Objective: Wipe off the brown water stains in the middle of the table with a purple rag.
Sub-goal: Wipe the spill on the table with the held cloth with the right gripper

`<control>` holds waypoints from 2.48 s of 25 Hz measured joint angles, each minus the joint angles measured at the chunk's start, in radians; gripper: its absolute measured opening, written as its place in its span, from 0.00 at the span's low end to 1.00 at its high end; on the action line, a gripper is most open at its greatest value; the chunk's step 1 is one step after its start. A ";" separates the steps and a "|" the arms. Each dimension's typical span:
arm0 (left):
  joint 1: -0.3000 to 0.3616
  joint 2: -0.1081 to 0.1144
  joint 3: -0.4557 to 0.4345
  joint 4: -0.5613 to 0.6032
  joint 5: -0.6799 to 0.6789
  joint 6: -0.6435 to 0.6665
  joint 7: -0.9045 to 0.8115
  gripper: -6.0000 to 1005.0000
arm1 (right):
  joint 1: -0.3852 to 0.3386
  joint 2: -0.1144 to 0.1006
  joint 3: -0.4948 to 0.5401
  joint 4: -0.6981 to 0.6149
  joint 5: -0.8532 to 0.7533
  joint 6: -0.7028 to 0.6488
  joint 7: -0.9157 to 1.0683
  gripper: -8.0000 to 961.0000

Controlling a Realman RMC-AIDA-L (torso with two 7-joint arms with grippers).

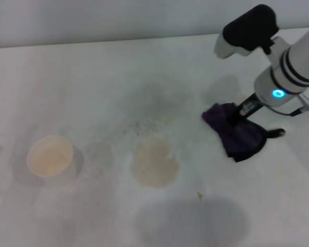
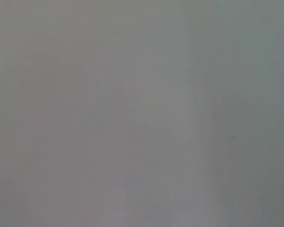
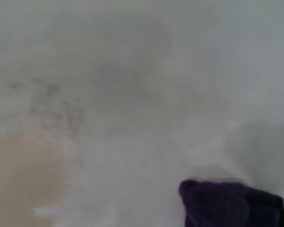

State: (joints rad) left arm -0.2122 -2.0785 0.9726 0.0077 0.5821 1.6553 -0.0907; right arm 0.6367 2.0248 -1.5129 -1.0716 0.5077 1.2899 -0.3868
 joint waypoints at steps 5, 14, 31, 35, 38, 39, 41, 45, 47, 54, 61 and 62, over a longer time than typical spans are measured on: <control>0.000 0.000 0.000 0.000 -0.001 0.000 0.000 0.89 | 0.025 0.000 -0.113 -0.027 0.065 -0.023 0.048 0.06; 0.001 0.000 0.000 0.000 -0.001 0.000 0.000 0.89 | 0.113 0.003 -0.392 -0.041 0.237 -0.081 0.122 0.08; 0.014 0.000 0.000 0.012 -0.001 0.002 0.000 0.89 | 0.175 0.001 -0.481 -0.062 0.256 -0.081 0.147 0.10; 0.016 0.000 0.000 0.012 -0.001 0.002 0.000 0.89 | 0.195 0.000 -0.412 0.010 0.125 -0.068 0.176 0.11; 0.016 0.000 0.000 0.012 -0.001 0.002 0.000 0.89 | 0.220 0.002 -0.403 0.056 0.047 -0.074 0.217 0.11; 0.015 0.000 0.000 0.012 -0.001 0.001 0.000 0.89 | 0.226 0.002 -0.406 0.063 0.036 -0.076 0.225 0.11; 0.014 0.000 0.000 0.011 -0.001 0.000 0.000 0.89 | 0.231 0.003 -0.424 0.062 0.059 -0.081 0.223 0.12; 0.013 0.000 0.000 0.011 -0.001 0.000 0.000 0.89 | 0.239 0.003 -0.497 0.006 0.196 -0.086 0.193 0.12; 0.010 0.000 0.001 0.010 -0.001 0.000 0.000 0.89 | 0.239 0.003 -0.535 -0.031 0.261 -0.086 0.174 0.13; 0.007 -0.001 0.006 0.008 0.004 0.001 0.000 0.89 | 0.241 0.003 -0.623 -0.055 0.463 -0.086 0.074 0.14; 0.012 -0.002 0.006 0.007 0.008 0.005 0.000 0.89 | 0.217 0.003 -0.611 -0.044 0.444 -0.118 0.071 0.15; 0.013 -0.002 0.006 0.006 0.009 0.005 0.000 0.89 | 0.208 0.002 -0.590 -0.046 0.409 -0.123 0.083 0.15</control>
State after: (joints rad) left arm -0.1993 -2.0802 0.9787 0.0138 0.5907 1.6608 -0.0905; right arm 0.8447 2.0273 -2.1030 -1.1175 0.9169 1.1671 -0.3034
